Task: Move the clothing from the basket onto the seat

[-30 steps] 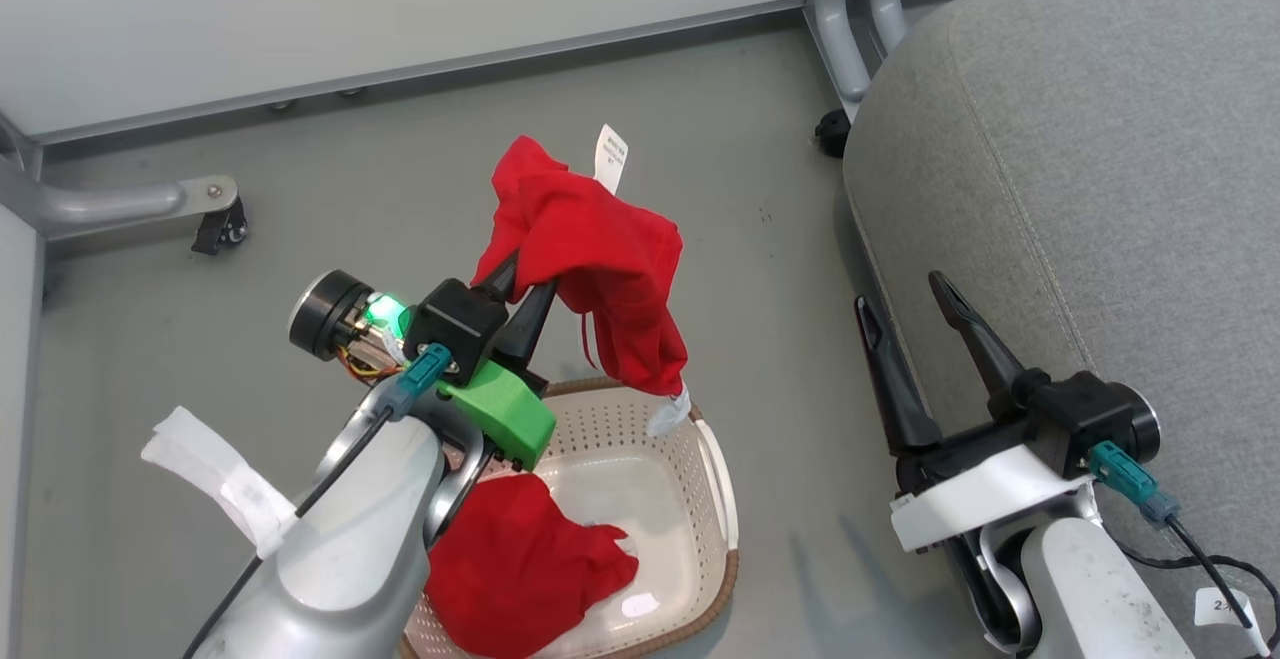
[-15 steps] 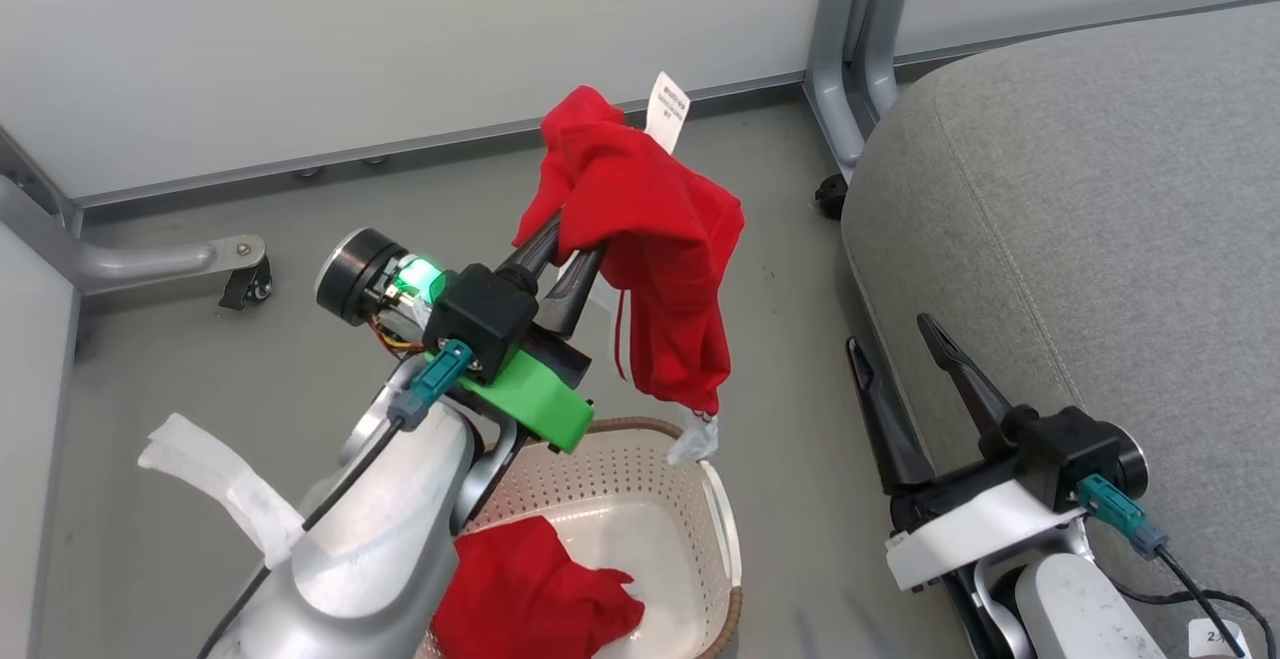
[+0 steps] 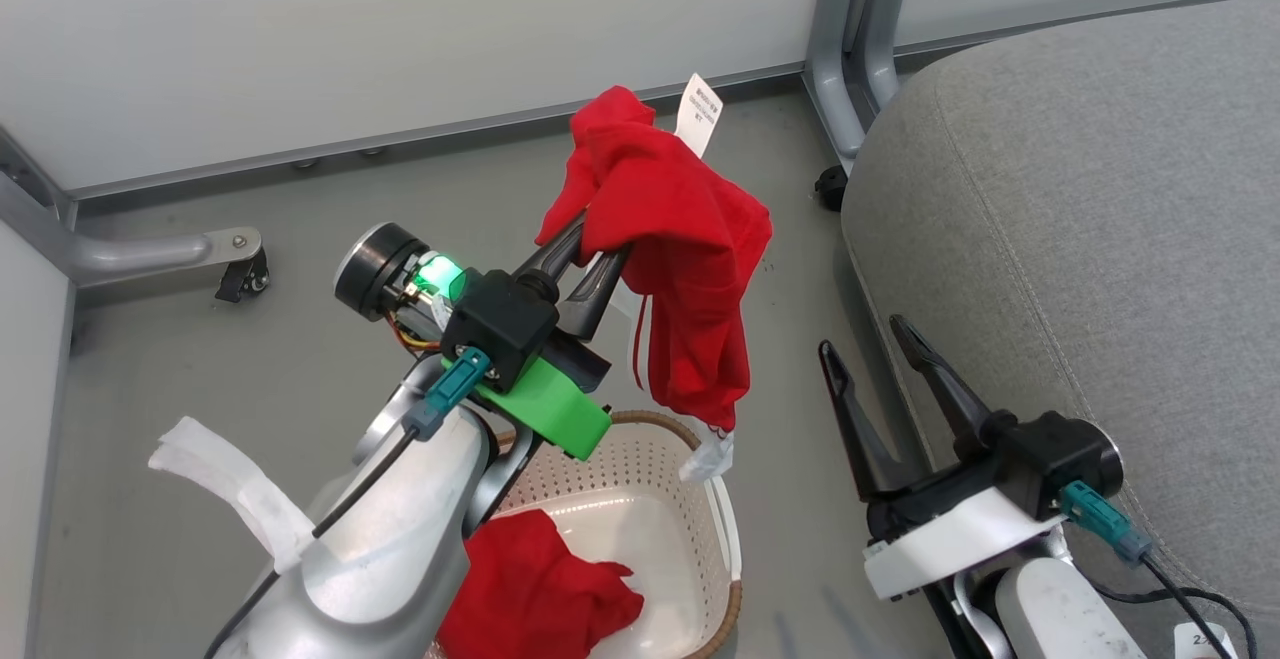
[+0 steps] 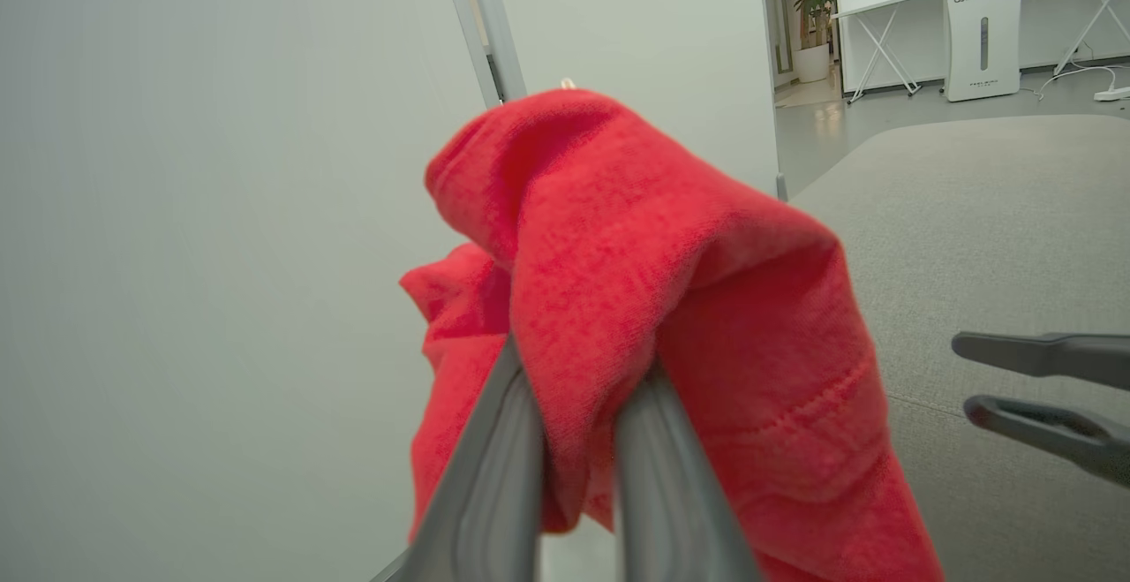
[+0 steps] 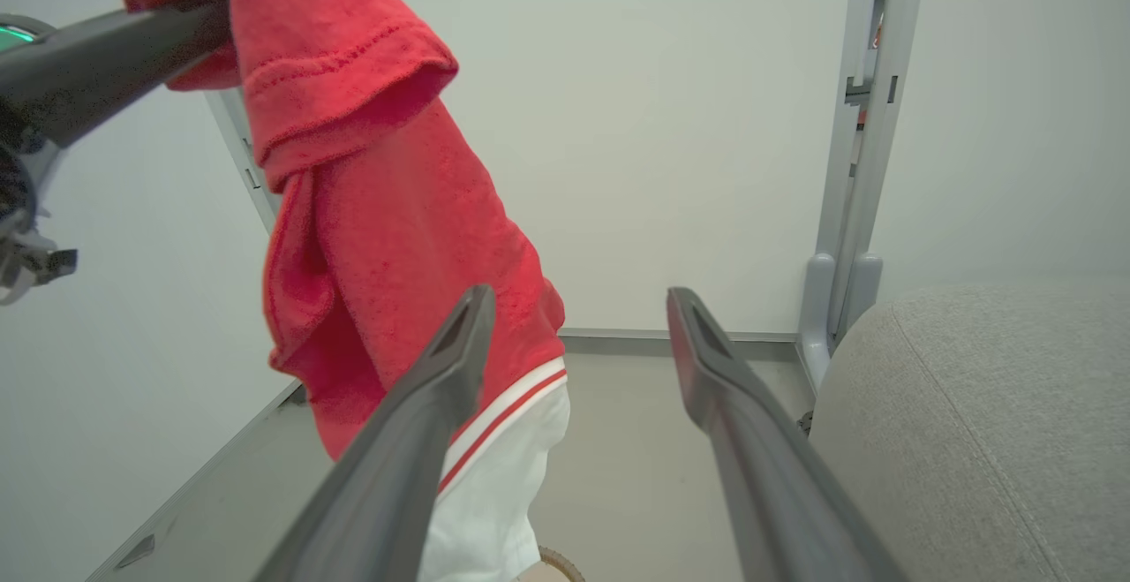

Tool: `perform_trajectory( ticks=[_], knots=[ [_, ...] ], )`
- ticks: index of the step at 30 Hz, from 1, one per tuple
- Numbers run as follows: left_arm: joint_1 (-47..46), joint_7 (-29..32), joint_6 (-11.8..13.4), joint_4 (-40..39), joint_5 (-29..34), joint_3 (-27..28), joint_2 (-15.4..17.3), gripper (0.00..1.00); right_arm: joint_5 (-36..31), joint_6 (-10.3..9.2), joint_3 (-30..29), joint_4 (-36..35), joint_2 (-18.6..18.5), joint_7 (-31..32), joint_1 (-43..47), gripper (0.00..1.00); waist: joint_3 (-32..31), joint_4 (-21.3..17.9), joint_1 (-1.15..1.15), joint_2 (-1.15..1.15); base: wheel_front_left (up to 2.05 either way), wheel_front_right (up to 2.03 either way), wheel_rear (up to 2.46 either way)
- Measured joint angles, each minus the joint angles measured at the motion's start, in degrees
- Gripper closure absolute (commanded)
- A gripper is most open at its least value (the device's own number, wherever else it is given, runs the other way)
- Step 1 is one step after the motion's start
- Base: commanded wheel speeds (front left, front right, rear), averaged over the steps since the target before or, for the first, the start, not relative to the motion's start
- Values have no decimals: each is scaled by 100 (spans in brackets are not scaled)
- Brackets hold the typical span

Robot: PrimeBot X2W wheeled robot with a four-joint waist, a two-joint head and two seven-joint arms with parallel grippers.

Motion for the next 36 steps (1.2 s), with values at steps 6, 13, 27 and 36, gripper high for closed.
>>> perform_trajectory(
  ticks=[6,13,27,36],
  knots=[
    [-13,0,-5,-8,-3,-19,0,100,114,0,583,-185,2,-1,-172,0,58,28,0,0,0,0,0],
    [-95,0,-5,-27,-5,-58,-20,100,202,0,1016,-153,3,-1,-524,0,116,101,0,0,0,0,0],
    [-177,0,-5,-223,-14,-208,-119,100,254,0,1292,1146,1,-4,-1651,0,376,274,0,0,0,0,0],
    [-192,0,-7,-183,-62,-242,-119,100,407,0,1381,1300,1,-5,-1875,100,498,370,0,0,0,0,0]
  ],
)
